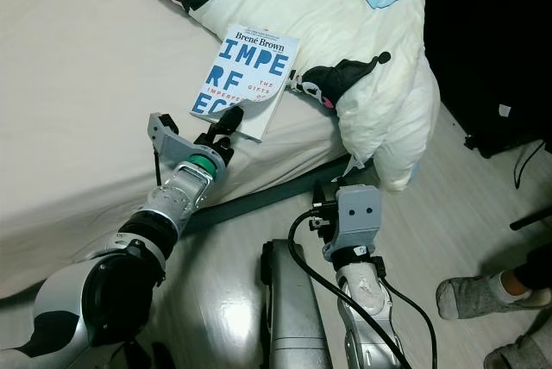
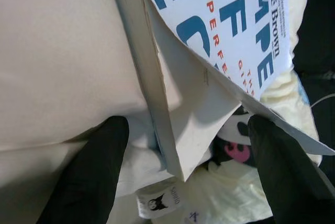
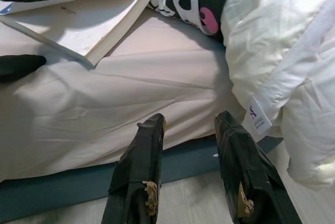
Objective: Clean up the room
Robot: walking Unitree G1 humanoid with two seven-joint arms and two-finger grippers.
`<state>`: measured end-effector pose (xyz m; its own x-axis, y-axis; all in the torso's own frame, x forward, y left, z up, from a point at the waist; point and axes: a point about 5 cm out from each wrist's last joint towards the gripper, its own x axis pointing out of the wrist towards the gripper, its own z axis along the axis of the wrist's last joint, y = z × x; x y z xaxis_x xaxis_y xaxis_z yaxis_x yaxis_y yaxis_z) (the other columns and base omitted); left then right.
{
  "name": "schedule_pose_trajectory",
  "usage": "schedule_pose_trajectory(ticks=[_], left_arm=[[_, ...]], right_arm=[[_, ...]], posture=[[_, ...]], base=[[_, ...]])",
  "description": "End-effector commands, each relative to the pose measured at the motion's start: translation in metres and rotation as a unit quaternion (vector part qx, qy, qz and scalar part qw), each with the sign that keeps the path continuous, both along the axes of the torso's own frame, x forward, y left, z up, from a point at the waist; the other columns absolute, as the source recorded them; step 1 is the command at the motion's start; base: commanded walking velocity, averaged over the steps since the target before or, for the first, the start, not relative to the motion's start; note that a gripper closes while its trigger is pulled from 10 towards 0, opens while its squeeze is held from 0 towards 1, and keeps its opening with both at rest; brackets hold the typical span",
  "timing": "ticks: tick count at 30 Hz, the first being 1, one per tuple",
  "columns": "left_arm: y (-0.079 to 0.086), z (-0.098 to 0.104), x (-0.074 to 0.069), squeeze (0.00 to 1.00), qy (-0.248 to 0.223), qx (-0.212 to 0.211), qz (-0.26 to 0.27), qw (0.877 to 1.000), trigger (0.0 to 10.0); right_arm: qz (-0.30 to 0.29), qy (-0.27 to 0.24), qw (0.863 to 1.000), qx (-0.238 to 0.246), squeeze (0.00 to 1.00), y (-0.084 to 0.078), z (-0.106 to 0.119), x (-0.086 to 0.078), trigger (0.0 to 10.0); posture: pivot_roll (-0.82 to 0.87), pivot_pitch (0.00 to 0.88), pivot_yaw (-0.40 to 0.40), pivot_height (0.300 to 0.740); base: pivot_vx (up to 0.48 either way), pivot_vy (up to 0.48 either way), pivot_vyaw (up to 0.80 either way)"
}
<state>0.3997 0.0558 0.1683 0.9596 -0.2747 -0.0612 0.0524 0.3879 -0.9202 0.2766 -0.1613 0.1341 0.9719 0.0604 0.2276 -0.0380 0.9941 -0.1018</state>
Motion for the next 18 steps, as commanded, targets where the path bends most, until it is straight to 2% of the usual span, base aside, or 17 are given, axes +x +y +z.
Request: schedule_pose_trajectory(ticks=[1, 5, 7, 9, 10, 11, 12, 13, 14, 15, 16, 18], left_arm=[[0.001, -0.020, -0.006, 0.00, 0.039, 0.001, 0.002, 0.999, 10.0], [0.014, -0.025, -0.006, 0.00, 0.045, 0.000, 0.019, 0.999, 10.0], [0.025, -0.021, -0.002, 0.00, 0.037, -0.005, 0.031, 0.999, 10.0], [0.029, -0.017, -0.001, 0.00, 0.026, 0.004, 0.030, 0.999, 10.0], [0.032, -0.012, 0.001, 0.00, -0.002, 0.067, 0.009, 0.998, 10.0], [0.032, -0.012, 0.001, 0.00, -0.002, 0.067, 0.009, 0.998, 10.0], [0.033, -0.004, 0.002, 0.00, -0.051, 0.178, -0.039, 0.982, 10.0], [0.034, -0.002, 0.001, 0.00, -0.082, 0.228, -0.068, 0.968, 10.0], [0.033, -0.001, 0.000, 0.00, -0.099, 0.253, -0.085, 0.959, 10.0], [0.033, -0.001, 0.000, 0.00, -0.099, 0.253, -0.085, 0.959, 10.0], [0.032, 0.000, -0.001, 0.00, -0.108, 0.266, -0.096, 0.953, 10.0], [0.041, -0.001, -0.011, 0.00, -0.113, 0.258, -0.109, 0.953, 10.0]], right_arm=[[-0.006, 0.019, 1.000, 0.005, 0.00, -0.003, -0.008, -0.005, 10.0], [-0.004, 0.022, 1.000, 0.006, 0.00, -0.001, -0.009, -0.004, 10.0], [-0.001, 0.022, 1.000, 0.006, 0.00, 0.001, -0.008, -0.003, 10.0], [-0.001, 0.022, 1.000, 0.006, 0.00, 0.001, -0.008, -0.003, 10.0], [-0.002, 0.021, 1.000, 0.006, 0.00, 0.000, -0.006, -0.003, 10.0], [-0.002, 0.021, 1.000, 0.006, 0.00, 0.000, -0.006, -0.003, 10.0], [-0.004, 0.019, 1.000, 0.005, 0.00, -0.002, -0.005, -0.003, 10.0], [-0.004, 0.019, 1.000, 0.005, 0.00, -0.003, -0.005, -0.003, 10.0], [-0.005, 0.020, 1.000, 0.005, 0.00, -0.004, -0.006, -0.004, 10.0], [-0.005, 0.020, 1.000, 0.005, 0.00, -0.004, -0.006, -0.004, 10.0], [-0.005, 0.020, 1.000, 0.005, 0.00, -0.005, -0.006, -0.004, 10.0], [-0.004, 0.021, 1.000, 0.006, 0.00, -0.004, -0.008, -0.004, 10.0]], posture=[[-0.33, 0.416, -0.004, 0.472], [-0.29, 0.419, 0.008, 0.472], [-0.29, 0.410, 0.005, 0.472], [-0.29, 0.408, 0.008, 0.472], [-0.28, 0.405, 0.010, 0.472], [-0.28, 0.405, 0.010, 0.472], [-0.27, 0.402, 0.014, 0.472], [-0.25, 0.397, 0.015, 0.472], [-0.24, 0.393, 0.021, 0.472], [-0.24, 0.393, 0.021, 0.472], [-0.24, 0.393, 0.021, 0.472], [-0.22, 0.387, 0.030, 0.472]], base=[[0.000, 0.000, 0.00], [0.000, 0.000, 0.00], [0.000, 0.000, 0.00], [0.000, 0.000, 0.00], [0.000, 0.000, 0.00], [0.000, 0.000, 0.00], [0.000, 0.000, 0.00], [0.000, 0.000, 0.00], [0.000, 0.000, 0.00], [0.000, 0.000, 0.00], [0.000, 0.000, 0.00], [0.000, 0.000, 0.00]])
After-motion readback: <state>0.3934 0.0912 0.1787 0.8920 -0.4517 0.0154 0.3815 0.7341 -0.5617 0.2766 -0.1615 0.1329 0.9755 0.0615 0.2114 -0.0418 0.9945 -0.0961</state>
